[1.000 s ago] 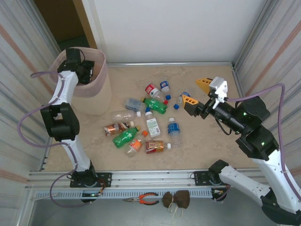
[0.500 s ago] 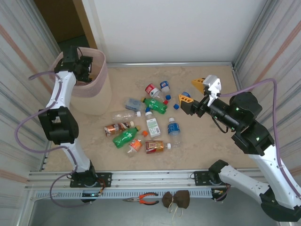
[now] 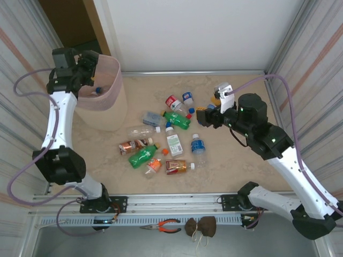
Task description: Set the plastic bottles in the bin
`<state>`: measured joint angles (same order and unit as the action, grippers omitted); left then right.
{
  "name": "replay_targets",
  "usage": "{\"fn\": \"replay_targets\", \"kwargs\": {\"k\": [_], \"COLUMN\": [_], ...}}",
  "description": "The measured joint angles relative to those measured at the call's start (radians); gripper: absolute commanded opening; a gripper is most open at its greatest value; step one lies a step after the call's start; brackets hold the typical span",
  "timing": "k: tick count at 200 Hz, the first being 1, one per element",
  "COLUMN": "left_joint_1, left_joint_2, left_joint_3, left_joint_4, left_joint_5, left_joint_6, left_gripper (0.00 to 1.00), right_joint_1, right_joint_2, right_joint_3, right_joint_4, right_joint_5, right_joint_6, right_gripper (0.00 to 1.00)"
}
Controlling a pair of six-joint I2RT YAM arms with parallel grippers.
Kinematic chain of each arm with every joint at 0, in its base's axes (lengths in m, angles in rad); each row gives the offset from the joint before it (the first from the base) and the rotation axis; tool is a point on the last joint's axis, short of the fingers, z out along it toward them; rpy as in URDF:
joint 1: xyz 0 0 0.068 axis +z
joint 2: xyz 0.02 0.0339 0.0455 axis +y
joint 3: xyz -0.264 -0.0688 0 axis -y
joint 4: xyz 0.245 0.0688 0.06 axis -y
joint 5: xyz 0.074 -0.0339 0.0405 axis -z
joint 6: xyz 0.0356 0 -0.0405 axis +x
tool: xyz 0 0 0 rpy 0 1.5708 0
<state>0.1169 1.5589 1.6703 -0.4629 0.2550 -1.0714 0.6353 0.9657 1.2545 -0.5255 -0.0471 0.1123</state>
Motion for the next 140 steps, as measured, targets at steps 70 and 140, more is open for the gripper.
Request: {"fn": "replay_targets", "kwargs": {"k": [70, 140], "left_joint_1": [0.006, 0.008], "left_joint_2": [-0.206, -0.382], "left_joint_3": [-0.207, -0.356], "left_joint_4": [0.114, 0.124], "left_joint_5": [0.092, 0.215], "left_joint_6": [0.377, 0.648], "left_gripper": [0.75, 0.79], "right_joint_1": [-0.001, -0.121], "right_joint_2": [0.14, 0.345], "right_joint_3": [-0.017, -0.07], "right_joint_4": [-0.109, -0.168], "right_joint_5": [0.075, -0.022], "right_joint_6": [0.213, 0.337], "right_gripper": [0.68, 0.59]}}
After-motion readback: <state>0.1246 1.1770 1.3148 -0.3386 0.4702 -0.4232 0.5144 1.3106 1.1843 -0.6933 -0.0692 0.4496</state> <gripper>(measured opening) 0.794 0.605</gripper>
